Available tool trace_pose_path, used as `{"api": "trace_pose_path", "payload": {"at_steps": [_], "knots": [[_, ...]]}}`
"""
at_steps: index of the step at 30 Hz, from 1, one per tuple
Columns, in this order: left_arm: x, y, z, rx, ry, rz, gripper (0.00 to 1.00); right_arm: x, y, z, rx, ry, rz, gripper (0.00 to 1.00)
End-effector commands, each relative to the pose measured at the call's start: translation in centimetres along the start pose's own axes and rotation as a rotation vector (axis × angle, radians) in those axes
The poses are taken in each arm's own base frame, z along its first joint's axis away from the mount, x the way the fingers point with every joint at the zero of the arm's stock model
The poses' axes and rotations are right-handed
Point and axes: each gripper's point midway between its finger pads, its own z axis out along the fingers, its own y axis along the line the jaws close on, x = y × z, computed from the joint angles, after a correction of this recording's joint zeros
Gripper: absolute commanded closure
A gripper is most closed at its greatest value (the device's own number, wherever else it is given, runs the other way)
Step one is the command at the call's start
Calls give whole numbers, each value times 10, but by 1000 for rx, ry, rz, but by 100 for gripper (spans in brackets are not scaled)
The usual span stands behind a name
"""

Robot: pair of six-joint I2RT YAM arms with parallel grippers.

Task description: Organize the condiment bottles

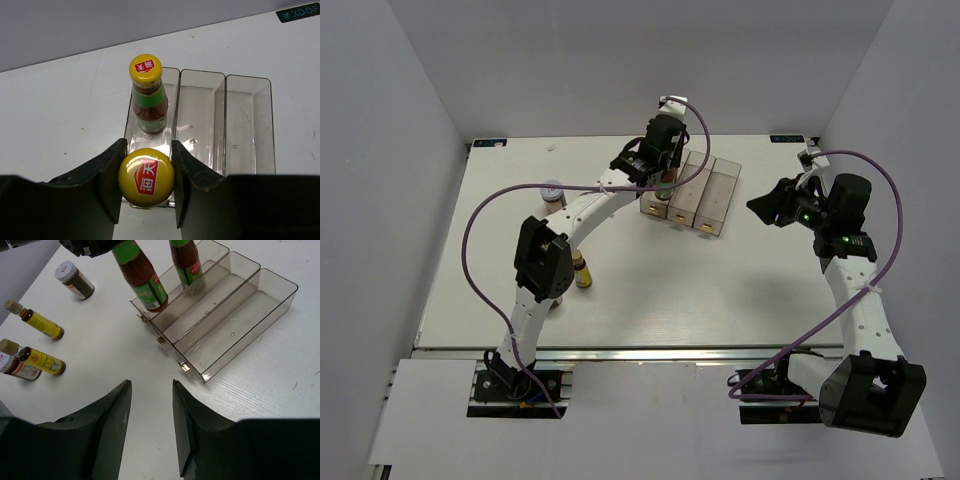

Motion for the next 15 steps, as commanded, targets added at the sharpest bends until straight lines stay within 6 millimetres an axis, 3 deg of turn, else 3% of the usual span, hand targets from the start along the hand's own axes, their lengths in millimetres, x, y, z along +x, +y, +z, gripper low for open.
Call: {"api": "trace_pose_path", "payload": {"at_steps": [1,9,15], "knots": [[-63,8,-16,-22,-158,-23,100,-2,1,1,-21,-16,-29,56],[-64,21,-3,-13,-171,-45,100,0,1,1,-21,-16,-28,56],[-48,23,18,-14,-134,-35,100,1,1,1,-23,-13,-26,56]]}}
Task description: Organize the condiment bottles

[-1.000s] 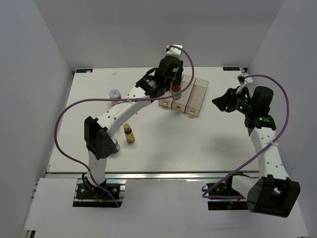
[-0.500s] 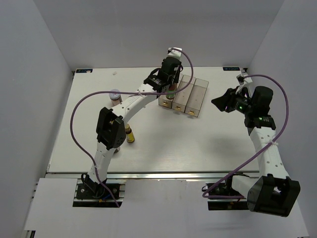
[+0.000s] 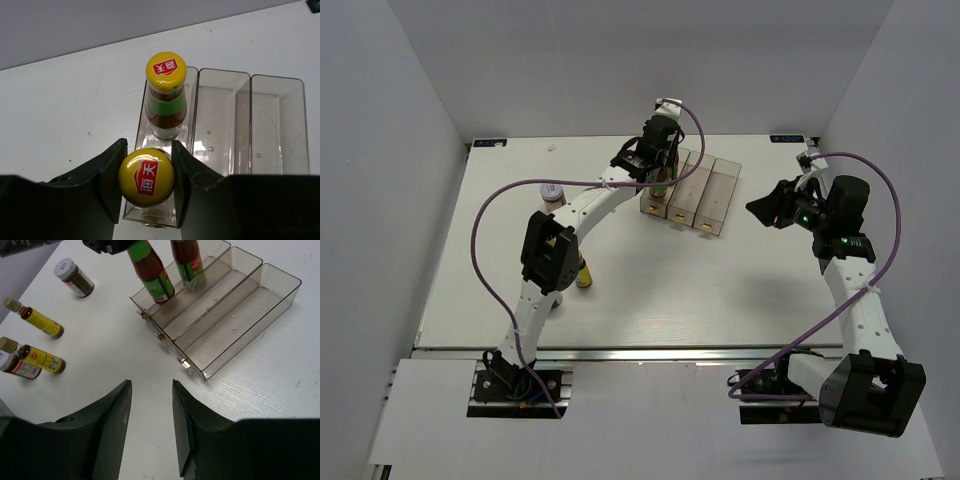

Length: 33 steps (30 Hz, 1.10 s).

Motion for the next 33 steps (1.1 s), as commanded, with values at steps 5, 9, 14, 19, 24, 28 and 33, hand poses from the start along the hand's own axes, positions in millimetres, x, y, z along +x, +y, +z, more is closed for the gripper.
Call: {"api": "trace_pose_path", "payload": {"at_steps": [5,9,14,19,24,28,33], "knots": [[-46,6,-3,14,-117,-66,85,-3,2,1,-26,-15,-29,55],[-40,4,-2,23,-98,-66,49,-2,2,1,-33,-12,-31,54],[-49,4,-11,41,-103,-74,12,0,5,1,-56,-2,-37,50],[-79,7,-41,76,-137,-96,2,9,24,0,-196,23,-93,16],[-109,21,-87,80,-159,-103,2,26,61,0,-393,44,-298,13],[-118,42,-146,99,-183,-82,7,81,117,19,-529,142,-565,28],[-68,92,-222,67,-175,-69,94,135,217,49,-652,206,-822,87]]}}
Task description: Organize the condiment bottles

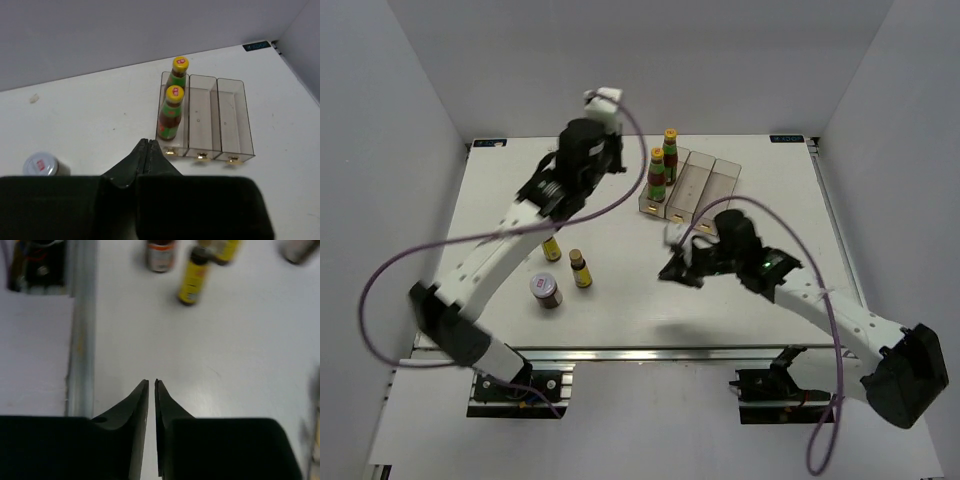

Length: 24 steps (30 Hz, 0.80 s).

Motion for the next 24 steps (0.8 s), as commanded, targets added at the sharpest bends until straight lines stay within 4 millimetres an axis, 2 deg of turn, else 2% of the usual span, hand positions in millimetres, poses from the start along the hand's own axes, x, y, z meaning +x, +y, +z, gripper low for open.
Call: {"api": "trace_pose_path", "payload": {"at_steps": [1,2,3,4,5,6,7,8,9,10,11,12,14,15,16,19,24], "knots": [[9,34,-49,-46,-22,-8,96,-12,3,40,68,66,-160,85],[36,50,-54,-82,20,-4,95,-37,-5,47,100,46,-156,78],[24,62,-78,-101,-31,-37,89,-26,-7,69,74,96,-93,58],[27,72,-88,-128,-44,-45,60,-24,-9,77,65,130,-35,52],[29,81,-98,-152,-54,-49,46,-52,-20,84,93,96,17,45],[28,88,-117,-166,-82,-61,37,-39,-24,102,84,142,71,33],[27,98,-127,-206,-95,-68,27,-40,-26,109,83,153,97,30],[29,104,-136,-230,-90,-70,24,-43,-31,116,103,149,113,26],[32,109,-142,-253,-92,-77,22,-46,-29,130,97,149,148,17],[28,120,-156,-300,-118,-85,20,-48,-29,137,102,151,163,16],[30,126,-162,-329,-123,-85,18,-50,-28,151,124,162,203,13],[39,133,-164,-363,-114,-71,17,-51,-26,157,121,168,217,12],[37,150,-178,-446,-164,-77,14,-46,-25,168,136,184,275,12],[47,156,-179,-473,-156,-53,13,-51,-24,172,138,171,317,12],[43,164,-187,-518,-191,-69,11,-52,-23,176,128,165,330,12],[43,169,-192,-542,-214,-67,10,-59,-23,183,129,149,346,11],[45,167,-188,-530,-208,-67,10,-55,-34,193,183,141,353,11]]}}
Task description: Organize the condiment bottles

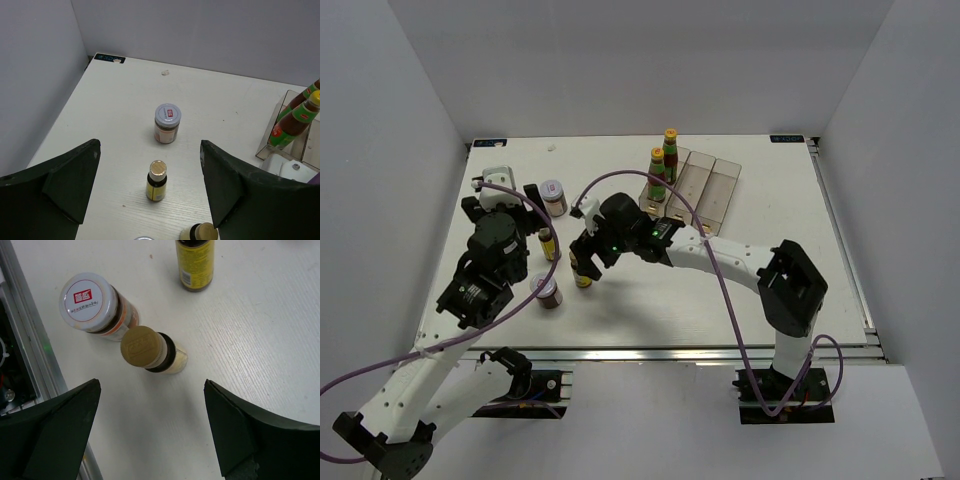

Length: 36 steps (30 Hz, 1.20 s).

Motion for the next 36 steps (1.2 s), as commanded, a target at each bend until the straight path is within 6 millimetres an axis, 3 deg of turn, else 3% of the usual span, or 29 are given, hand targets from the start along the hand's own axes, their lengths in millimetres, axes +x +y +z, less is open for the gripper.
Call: {"api": "trace_pose_path", "payload": {"at_steps": [1,7,21,29,32,36], "knots": [[-4,4,1,-25,-18,-7,10,-26,-5,2,45,-78,28,11],[-1,4,-1,-19,-9,-18,9,-24,-3,21,33,-89,10,13],[9,7,-8,-9,22,-36,9,-22,0,41,-12,-142,-111,19],[11,9,-12,-4,29,-52,9,-21,-5,43,18,-154,-137,20],[12,9,-12,-3,33,-54,10,-20,-6,44,22,-157,-145,25],[14,9,-13,-1,41,-56,10,-20,-4,46,14,-160,-156,41]]}}
